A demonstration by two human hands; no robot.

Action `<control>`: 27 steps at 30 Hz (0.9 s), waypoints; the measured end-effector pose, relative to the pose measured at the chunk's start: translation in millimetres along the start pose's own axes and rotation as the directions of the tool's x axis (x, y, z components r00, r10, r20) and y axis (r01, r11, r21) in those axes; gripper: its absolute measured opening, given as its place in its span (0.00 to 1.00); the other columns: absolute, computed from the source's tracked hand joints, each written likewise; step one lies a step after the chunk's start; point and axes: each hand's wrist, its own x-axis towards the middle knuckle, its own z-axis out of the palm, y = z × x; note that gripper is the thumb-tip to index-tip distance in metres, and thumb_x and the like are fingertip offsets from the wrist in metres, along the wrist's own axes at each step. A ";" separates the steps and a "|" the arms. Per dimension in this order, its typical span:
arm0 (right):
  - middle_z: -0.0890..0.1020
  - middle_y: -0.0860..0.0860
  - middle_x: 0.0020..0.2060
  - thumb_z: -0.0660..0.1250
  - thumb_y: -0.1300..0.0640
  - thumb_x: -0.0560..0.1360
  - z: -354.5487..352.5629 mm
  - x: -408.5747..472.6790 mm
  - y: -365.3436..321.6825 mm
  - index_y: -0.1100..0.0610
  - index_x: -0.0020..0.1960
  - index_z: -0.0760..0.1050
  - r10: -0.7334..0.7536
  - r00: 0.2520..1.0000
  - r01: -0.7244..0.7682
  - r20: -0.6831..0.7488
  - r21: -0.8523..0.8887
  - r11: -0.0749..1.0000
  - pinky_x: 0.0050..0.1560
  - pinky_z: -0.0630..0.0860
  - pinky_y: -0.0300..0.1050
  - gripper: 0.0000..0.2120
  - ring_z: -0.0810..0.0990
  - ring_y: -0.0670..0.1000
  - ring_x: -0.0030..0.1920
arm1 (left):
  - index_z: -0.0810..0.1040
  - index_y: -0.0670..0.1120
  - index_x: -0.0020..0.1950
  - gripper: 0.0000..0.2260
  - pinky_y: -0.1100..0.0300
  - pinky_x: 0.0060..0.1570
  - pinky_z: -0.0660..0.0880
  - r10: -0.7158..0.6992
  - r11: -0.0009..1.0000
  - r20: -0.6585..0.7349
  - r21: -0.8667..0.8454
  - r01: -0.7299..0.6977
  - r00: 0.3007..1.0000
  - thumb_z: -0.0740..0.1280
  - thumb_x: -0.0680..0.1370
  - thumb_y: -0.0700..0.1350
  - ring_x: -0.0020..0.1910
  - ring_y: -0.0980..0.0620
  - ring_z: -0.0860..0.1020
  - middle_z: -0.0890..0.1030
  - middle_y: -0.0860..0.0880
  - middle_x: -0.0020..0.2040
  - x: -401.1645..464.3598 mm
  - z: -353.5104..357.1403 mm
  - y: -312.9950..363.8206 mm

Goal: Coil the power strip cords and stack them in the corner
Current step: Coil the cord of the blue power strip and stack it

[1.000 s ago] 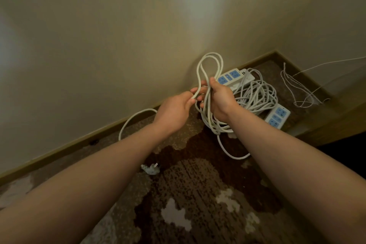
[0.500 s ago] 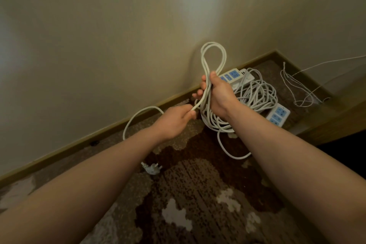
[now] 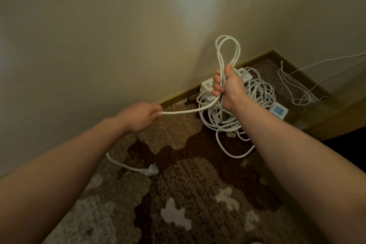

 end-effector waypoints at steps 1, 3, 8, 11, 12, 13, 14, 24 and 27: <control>0.69 0.49 0.28 0.49 0.44 0.85 0.8 -1.0 1.0 0.56 0.45 0.68 0.003 1.000 -0.004 -0.008 -0.032 0.999 0.22 0.58 0.39 0.19 0.60 0.45 0.22 | 0.74 0.49 0.43 0.11 0.54 0.40 0.70 -0.004 1.000 -0.008 0.004 0.004 1.000 0.57 0.81 0.51 0.39 0.48 0.74 0.75 0.50 0.36 0.9 -0.3 0.1; 0.70 0.50 0.28 0.50 0.49 0.85 4.2 -2.8 3.9 0.57 0.43 0.68 0.001 1.000 -0.001 0.006 -0.082 0.997 0.22 0.57 0.39 0.18 0.61 0.46 0.23 | 0.72 0.51 0.41 0.11 0.55 0.39 0.69 0.005 0.998 -0.022 0.067 -0.003 1.000 0.58 0.80 0.52 0.38 0.49 0.73 0.73 0.52 0.34 4.2 3.4 6.5; 0.72 0.52 0.31 0.51 0.58 0.84 9.1 -5.3 3.6 0.63 0.54 0.72 0.010 0.997 -0.001 0.080 -0.109 0.994 0.26 0.63 0.40 0.13 0.66 0.47 0.26 | 0.76 0.52 0.43 0.10 0.54 0.42 0.73 -0.025 0.999 -0.064 0.045 0.027 0.998 0.59 0.79 0.52 0.43 0.48 0.76 0.78 0.50 0.41 8.8 12.9 15.4; 0.72 0.51 0.32 0.52 0.57 0.85 3.7 -5.3 3.3 0.62 0.56 0.75 0.020 0.990 -0.001 0.141 -0.136 0.991 0.30 0.70 0.41 0.15 0.69 0.47 0.28 | 0.79 0.53 0.46 0.09 0.53 0.44 0.74 -0.085 0.996 -0.087 -0.043 0.082 0.993 0.62 0.78 0.54 0.43 0.49 0.76 0.80 0.50 0.42 6.4 13.5 7.4; 0.71 0.51 0.32 0.52 0.57 0.85 2.1 -5.3 4.0 0.62 0.56 0.75 0.024 0.985 0.002 0.169 -0.150 0.989 0.31 0.73 0.42 0.14 0.69 0.47 0.28 | 0.80 0.53 0.46 0.09 0.54 0.43 0.74 -0.110 0.991 -0.098 -0.081 0.102 0.989 0.63 0.78 0.54 0.41 0.50 0.76 0.79 0.50 0.40 5.1 13.8 3.3; 0.71 0.50 0.32 0.52 0.56 0.85 0.7 -5.1 5.1 0.61 0.56 0.74 0.025 0.980 0.008 0.196 -0.166 0.986 0.32 0.75 0.43 0.14 0.69 0.47 0.28 | 0.81 0.52 0.45 0.09 0.54 0.42 0.73 -0.134 0.986 -0.107 -0.117 0.121 0.985 0.64 0.77 0.55 0.40 0.50 0.76 0.79 0.50 0.38 3.8 13.7 -1.6; 0.71 0.50 0.33 0.53 0.55 0.86 -0.8 -4.5 6.2 0.61 0.56 0.74 0.020 0.976 0.021 0.219 -0.184 0.983 0.31 0.76 0.43 0.13 0.68 0.46 0.27 | 0.81 0.51 0.44 0.10 0.55 0.41 0.72 -0.153 0.980 -0.109 -0.147 0.137 0.982 0.65 0.77 0.55 0.39 0.50 0.77 0.79 0.49 0.37 2.3 13.3 -6.4; 0.70 0.51 0.33 0.52 0.53 0.85 -8.5 -8.6 10.6 0.60 0.50 0.70 -0.155 0.955 0.277 0.252 -0.573 0.771 0.24 0.61 0.36 0.13 0.64 0.42 0.23 | 0.81 0.43 0.45 0.11 0.61 0.34 0.67 -0.257 0.905 -0.090 -0.371 0.207 0.962 0.62 0.80 0.45 0.33 0.56 0.73 0.78 0.51 0.33 -17.9 13.5 -39.8; 0.68 0.51 0.30 0.53 0.56 0.85 -8.8 -6.9 8.5 0.60 0.46 0.69 -0.245 0.936 0.351 0.255 -0.584 0.732 0.25 0.62 0.34 0.13 0.65 0.40 0.23 | 0.79 0.48 0.40 0.11 0.72 0.22 0.62 -0.251 0.870 0.005 -0.438 0.228 0.968 0.61 0.80 0.44 0.20 0.63 0.67 0.70 0.56 0.21 -25.2 20.4 -27.2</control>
